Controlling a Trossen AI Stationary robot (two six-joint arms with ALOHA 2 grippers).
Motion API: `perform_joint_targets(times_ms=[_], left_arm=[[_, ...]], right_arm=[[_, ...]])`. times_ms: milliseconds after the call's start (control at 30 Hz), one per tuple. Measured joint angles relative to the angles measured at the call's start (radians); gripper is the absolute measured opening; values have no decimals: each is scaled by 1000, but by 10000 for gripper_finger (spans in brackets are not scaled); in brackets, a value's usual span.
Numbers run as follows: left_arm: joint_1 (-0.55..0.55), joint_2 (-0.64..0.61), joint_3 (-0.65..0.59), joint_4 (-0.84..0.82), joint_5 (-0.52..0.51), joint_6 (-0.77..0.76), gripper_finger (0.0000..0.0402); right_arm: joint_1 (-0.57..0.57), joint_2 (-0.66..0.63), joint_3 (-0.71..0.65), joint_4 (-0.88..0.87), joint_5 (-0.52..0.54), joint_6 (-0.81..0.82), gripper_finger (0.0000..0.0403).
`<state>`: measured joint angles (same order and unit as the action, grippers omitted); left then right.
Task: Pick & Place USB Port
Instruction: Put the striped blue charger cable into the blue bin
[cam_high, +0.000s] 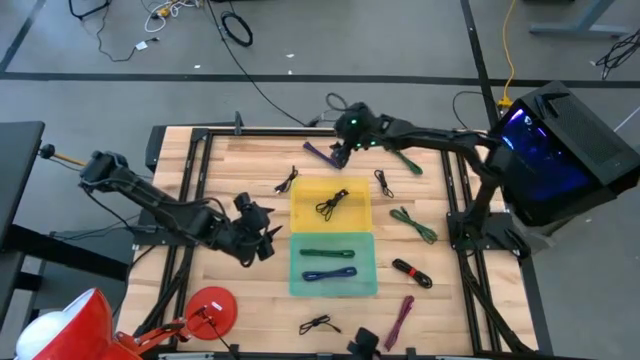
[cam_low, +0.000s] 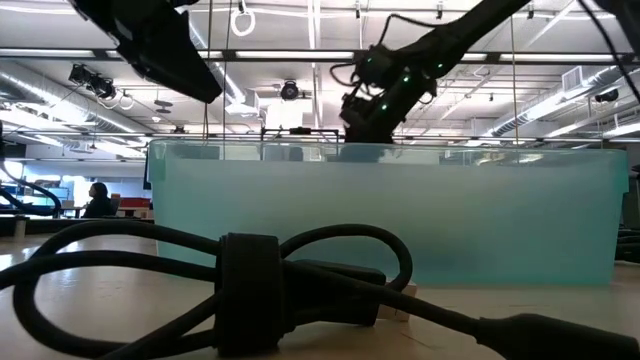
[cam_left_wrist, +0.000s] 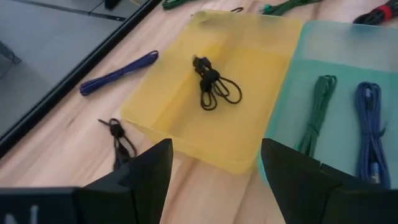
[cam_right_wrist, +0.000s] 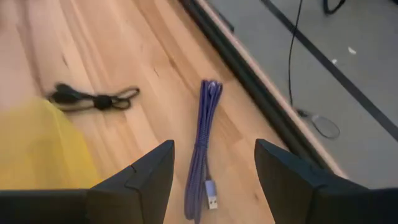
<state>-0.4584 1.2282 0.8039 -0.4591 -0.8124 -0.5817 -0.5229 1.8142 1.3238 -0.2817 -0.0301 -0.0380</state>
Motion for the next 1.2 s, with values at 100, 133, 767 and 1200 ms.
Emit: perform_joint_targets(times_ms=[100,133,767,1200], left_arm=[[-34,0,-19,34,-17,-17,252],[-46,0,-27,58,-25,-16,252],[-136,2,-47,124,-83,-18,252],[-136,2,-47,124,-82,-16,252]], right_arm=[[26,61,14,1,21,0,222],[34,82,18,1,24,0,220],[79,296,128,-29,177,-60,175],[70,318,125,-72,162,-78,174]])
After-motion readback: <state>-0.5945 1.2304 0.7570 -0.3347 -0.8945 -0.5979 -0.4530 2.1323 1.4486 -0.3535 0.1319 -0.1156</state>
